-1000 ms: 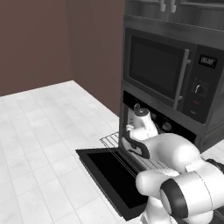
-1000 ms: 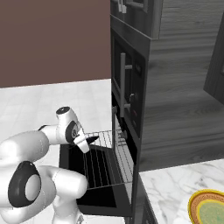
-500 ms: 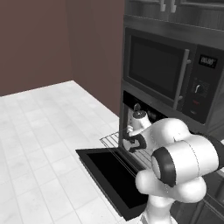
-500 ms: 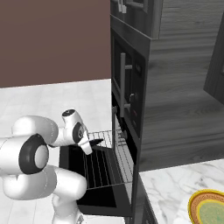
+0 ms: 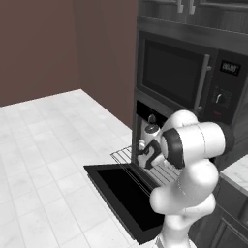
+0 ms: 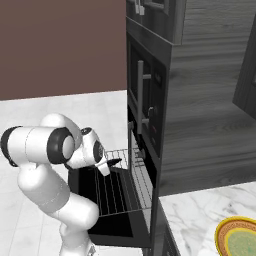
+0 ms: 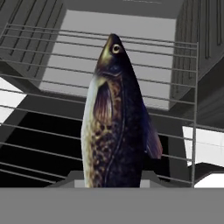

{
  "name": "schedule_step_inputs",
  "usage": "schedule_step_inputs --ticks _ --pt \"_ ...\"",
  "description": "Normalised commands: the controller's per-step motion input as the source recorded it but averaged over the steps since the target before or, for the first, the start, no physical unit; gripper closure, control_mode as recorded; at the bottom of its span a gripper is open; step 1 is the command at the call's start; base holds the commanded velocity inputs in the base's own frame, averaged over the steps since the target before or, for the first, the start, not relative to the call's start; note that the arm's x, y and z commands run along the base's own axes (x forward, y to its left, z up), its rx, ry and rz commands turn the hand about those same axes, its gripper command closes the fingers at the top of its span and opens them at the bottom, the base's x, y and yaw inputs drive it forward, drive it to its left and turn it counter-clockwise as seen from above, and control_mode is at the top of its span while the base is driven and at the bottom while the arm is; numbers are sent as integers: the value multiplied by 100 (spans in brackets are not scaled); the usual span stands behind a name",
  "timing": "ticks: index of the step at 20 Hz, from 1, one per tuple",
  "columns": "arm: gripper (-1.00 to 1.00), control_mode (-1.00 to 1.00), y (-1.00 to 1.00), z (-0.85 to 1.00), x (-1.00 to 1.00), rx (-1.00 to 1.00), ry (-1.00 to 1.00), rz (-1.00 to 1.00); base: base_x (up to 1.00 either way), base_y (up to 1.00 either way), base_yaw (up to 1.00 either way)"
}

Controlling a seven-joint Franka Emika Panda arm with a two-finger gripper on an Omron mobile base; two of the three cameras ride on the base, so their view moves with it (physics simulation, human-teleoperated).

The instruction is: Place the fish on the rack of the oven, and slide the rack back inside. Close the oven door.

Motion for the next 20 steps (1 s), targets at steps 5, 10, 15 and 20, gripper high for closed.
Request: schedule_step_inputs --ticks 5,10,15,20 --pt "100 -100 0 -37 41 0 0 0 0 0 0" --pt "100 -100 6 -26 20 0 -2 -1 0 0 0" --pt "100 -100 11 -27 25 -2 -6 -5 0 0 0" --pt "100 -100 0 -25 30 0 0 -6 0 0 0"
